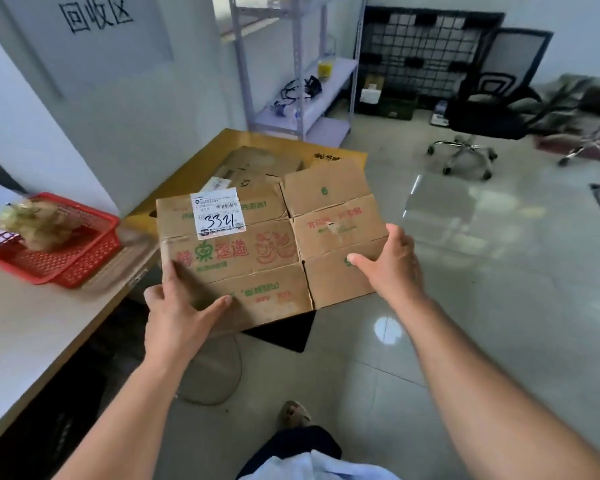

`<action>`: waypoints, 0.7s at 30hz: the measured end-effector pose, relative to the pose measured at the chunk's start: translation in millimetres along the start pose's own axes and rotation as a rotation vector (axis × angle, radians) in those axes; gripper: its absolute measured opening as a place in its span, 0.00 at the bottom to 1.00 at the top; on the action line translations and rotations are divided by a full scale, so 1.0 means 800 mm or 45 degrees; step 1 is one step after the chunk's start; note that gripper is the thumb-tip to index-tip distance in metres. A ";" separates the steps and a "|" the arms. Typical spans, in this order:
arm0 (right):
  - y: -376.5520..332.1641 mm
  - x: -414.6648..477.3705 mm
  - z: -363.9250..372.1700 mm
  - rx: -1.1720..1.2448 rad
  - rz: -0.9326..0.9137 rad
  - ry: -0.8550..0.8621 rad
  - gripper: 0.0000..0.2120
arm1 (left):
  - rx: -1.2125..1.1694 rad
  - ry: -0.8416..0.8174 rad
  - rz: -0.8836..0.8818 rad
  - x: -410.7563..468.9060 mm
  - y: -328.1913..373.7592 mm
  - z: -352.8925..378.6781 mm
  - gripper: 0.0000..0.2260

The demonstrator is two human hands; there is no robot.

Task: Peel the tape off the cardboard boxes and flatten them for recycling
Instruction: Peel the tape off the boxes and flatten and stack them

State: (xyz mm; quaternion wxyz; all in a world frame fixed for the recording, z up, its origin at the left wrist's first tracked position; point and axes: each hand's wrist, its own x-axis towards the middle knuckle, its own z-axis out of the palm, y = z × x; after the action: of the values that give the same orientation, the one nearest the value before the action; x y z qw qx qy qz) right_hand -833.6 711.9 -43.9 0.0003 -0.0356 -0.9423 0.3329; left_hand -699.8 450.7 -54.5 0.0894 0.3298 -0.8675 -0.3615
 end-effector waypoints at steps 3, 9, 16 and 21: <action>0.020 0.045 -0.015 -0.013 0.048 0.054 0.41 | 0.011 -0.038 0.088 0.037 0.035 0.041 0.49; 0.025 0.150 -0.023 -0.077 0.086 0.041 0.43 | 0.019 -0.095 0.070 0.109 0.095 0.098 0.49; 0.003 0.249 -0.006 -0.169 0.030 -0.021 0.43 | -0.051 -0.066 -0.005 0.183 0.119 0.134 0.49; -0.036 0.321 0.022 -0.227 -0.104 -0.127 0.43 | -0.046 0.044 -0.104 0.220 0.120 0.141 0.49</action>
State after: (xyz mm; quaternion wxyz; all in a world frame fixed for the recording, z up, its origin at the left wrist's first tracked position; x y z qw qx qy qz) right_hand -1092.4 695.6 -45.1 -0.0360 0.0195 -0.9676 0.2490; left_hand -928.3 452.6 -84.8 0.0957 0.3695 -0.8450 -0.3746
